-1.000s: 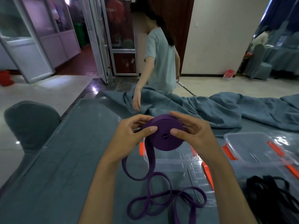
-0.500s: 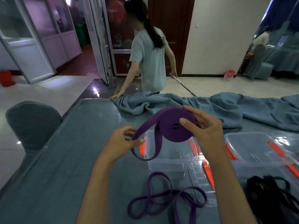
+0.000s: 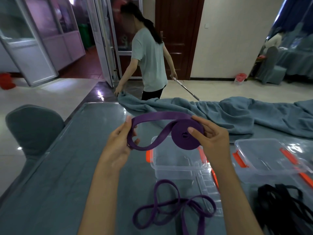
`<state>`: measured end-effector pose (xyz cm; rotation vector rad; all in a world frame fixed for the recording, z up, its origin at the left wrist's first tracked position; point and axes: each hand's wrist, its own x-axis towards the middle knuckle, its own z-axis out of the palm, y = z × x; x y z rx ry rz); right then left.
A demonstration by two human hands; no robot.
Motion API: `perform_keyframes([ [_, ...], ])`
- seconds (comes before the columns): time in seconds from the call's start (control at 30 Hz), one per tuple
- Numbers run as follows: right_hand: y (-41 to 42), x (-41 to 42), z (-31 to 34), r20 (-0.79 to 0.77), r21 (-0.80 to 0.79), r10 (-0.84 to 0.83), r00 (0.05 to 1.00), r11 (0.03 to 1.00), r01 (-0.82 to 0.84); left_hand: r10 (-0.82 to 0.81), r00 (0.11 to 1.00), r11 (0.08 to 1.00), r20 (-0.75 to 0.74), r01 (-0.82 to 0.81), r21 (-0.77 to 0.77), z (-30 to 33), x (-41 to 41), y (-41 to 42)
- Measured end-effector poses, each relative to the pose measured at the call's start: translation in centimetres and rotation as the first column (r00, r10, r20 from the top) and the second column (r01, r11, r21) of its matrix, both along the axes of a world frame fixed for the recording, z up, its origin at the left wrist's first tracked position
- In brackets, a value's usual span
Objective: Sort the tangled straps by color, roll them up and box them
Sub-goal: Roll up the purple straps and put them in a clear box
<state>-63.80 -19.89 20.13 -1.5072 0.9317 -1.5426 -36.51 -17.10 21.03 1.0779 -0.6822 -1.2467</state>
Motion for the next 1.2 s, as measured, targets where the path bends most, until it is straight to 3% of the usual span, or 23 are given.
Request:
perform_keyframes([
  [0.17, 0.0, 0.4, -0.1, 0.012, 0.003, 0.010, 1.000, 1.000, -0.010, 0.091, 0.981, 0.994, -0.174, -0.079, 0.074, -0.3, -0.2, -0.3],
  [0.23, 0.1, 0.6, -0.1, 0.028, 0.006, 0.016, 0.999, 1.000, -0.016, 0.095, 0.982, 0.992, -0.163, -0.079, 0.101, -0.8, -0.1, -0.3],
  [0.33, 0.4, 0.4, 0.7, 0.103, 0.040, 0.055, 0.993, 0.997, -0.059, 0.146, 0.977, 0.975, 0.157, -0.168, 0.142, -2.2, 0.4, -0.6],
  [0.43, 0.7, -0.1, 1.4, 0.015, 0.019, 0.139, 0.990, 0.990, -0.139, 0.164, 0.806, 0.971, 0.569, -0.233, 0.050, -3.4, 0.3, -0.6],
  [0.5, 0.9, 0.2, 1.6, -0.031, 0.017, 0.182, 0.983, 0.983, -0.182, 0.215, 0.712, 0.974, 0.669, -0.211, -0.088, -2.9, 0.1, -0.3],
  [0.57, 1.1, 0.8, 1.7, -0.060, 0.023, 0.227, 0.972, 0.974, -0.226, 0.145, 0.750, 0.976, 0.645, -0.001, -0.217, -1.7, -0.3, 0.1],
  [0.63, 1.3, 1.2, 1.8, -0.069, 0.028, 0.269, 0.961, 0.963, -0.268, -0.090, 0.762, 0.928, 0.641, 0.298, -0.223, -0.5, -1.1, 0.5],
  [0.7, 1.4, 1.4, 1.9, -0.054, 0.025, 0.287, 0.956, 0.958, -0.286, -0.228, 0.738, 0.863, 0.635, 0.455, -0.219, 0.0, -1.9, 0.8],
  [0.93, 1.9, 1.5, 2.1, -0.015, 0.180, 0.354, 0.935, 0.921, -0.346, -0.132, 0.861, 0.878, 0.492, 0.331, -0.345, -0.5, -1.4, 1.0],
  [1.1, 2.0, 2.1, 1.8, 0.030, 0.146, 0.285, 0.958, 0.947, -0.287, -0.078, 0.910, 0.895, 0.406, 0.243, -0.374, -0.5, -2.1, 1.2],
  [1.2, 1.9, 2.1, 2.0, -0.003, 0.193, 0.346, 0.938, 0.921, -0.339, -0.015, 0.930, 0.888, 0.367, 0.181, -0.423, -0.2, -2.3, 1.2],
])
